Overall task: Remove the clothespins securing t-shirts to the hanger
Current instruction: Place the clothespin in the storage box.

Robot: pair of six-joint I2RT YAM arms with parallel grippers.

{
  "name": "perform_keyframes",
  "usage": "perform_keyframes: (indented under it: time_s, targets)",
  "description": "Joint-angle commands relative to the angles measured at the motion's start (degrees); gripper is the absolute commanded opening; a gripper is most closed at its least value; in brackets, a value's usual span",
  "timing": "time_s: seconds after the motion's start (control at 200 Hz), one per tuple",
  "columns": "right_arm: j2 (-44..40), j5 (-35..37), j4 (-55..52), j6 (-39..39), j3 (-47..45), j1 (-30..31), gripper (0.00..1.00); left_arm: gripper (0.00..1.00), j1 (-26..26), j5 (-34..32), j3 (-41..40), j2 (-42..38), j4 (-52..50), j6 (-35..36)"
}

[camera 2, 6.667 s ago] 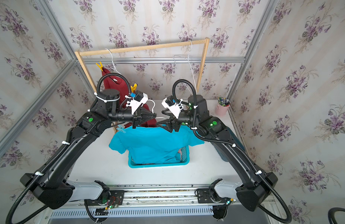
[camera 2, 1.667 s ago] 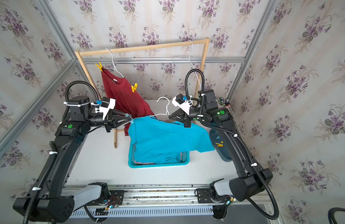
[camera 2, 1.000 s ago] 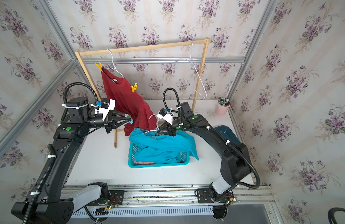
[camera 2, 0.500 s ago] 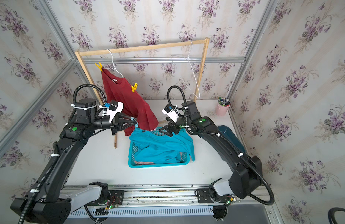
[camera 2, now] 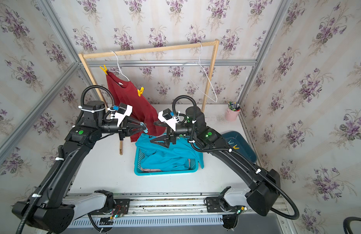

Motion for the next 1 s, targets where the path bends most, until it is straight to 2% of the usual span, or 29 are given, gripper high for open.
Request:
perform_keyframes:
  time_s: [0.0, 0.17, 0.47, 0.629, 0.654, 0.744, 0.909, 0.994]
  targets:
    - [1.78, -3.4, 1.71, 0.29, 2.16, 0.86, 0.77, 0.09, 0.01, 2.39, 0.24, 0.04, 0.8, -1.04]
    - [5.21, -3.37, 0.31, 1.34, 5.72, 1.62, 0.55, 0.09, 0.01, 2.61, 0.42, 0.22, 0.78, -1.08]
    - [8.88, -0.05, -4.89, 0.71, 9.35, 2.32, 0.51, 0.09, -0.07, 2.87, 0.7, 0.82, 0.84, -0.84]
    - [9.1, 7.38, -7.66, -0.46, 10.41, 2.32, 0.49, 0.09, -0.06, 2.17, 0.14, 0.27, 0.79, -0.49]
    - [8.99, 7.84, -7.87, -0.75, 10.46, 2.32, 0.47, 0.09, -0.08, 2.21, -0.05, 0.18, 0.84, -0.41]
    - [8.77, 6.61, -7.44, -0.94, 10.42, 2.32, 0.38, 0.09, 0.0, 2.3, -0.11, 0.25, 0.85, -0.48]
    - [9.56, 1.22, -4.98, 1.33, 10.33, 2.33, 0.36, 0.1, -0.11, 2.26, 0.24, 0.59, 0.78, -0.82]
    - [9.78, 0.38, -4.21, 1.98, 10.21, 2.32, 0.32, 0.1, -0.03, 2.35, 0.25, 0.75, 0.82, -0.95]
